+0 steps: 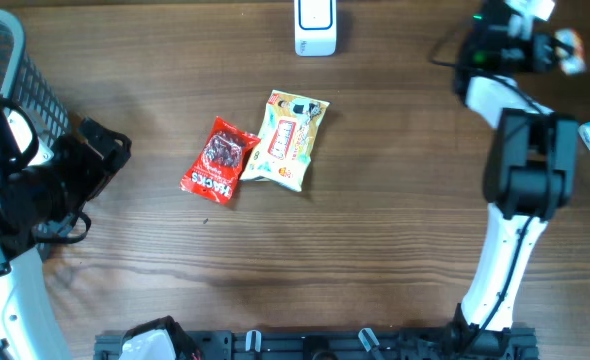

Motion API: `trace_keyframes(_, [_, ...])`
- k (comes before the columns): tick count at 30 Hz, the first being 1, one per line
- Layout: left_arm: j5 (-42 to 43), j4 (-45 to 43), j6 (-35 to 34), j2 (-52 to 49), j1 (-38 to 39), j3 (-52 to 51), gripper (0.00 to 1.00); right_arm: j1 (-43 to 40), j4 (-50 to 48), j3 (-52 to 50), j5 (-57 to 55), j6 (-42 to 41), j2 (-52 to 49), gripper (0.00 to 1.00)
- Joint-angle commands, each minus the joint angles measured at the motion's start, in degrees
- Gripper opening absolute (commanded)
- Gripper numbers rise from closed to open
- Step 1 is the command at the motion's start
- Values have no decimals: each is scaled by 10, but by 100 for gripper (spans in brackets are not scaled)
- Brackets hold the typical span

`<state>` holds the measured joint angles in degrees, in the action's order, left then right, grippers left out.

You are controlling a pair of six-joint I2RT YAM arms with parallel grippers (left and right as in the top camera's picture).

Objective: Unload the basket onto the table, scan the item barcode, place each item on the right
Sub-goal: 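Move the orange box right and release it near the green packet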

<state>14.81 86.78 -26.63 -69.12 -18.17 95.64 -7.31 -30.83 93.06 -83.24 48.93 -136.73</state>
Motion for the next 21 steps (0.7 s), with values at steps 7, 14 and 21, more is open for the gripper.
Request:
trace_keyframes(7, [-3,-1,9,0,-4,2,100,-72,1,-86,-28,-50,-7,4])
trace_keyframes(14, [-3,-1,9,0,-4,2,100,-116,1,-89,-11,-57,-7,31])
trace_keyframes(21, [-3,-1,9,0,-4,2,100,-120,22,-90,1,-87,-7,100])
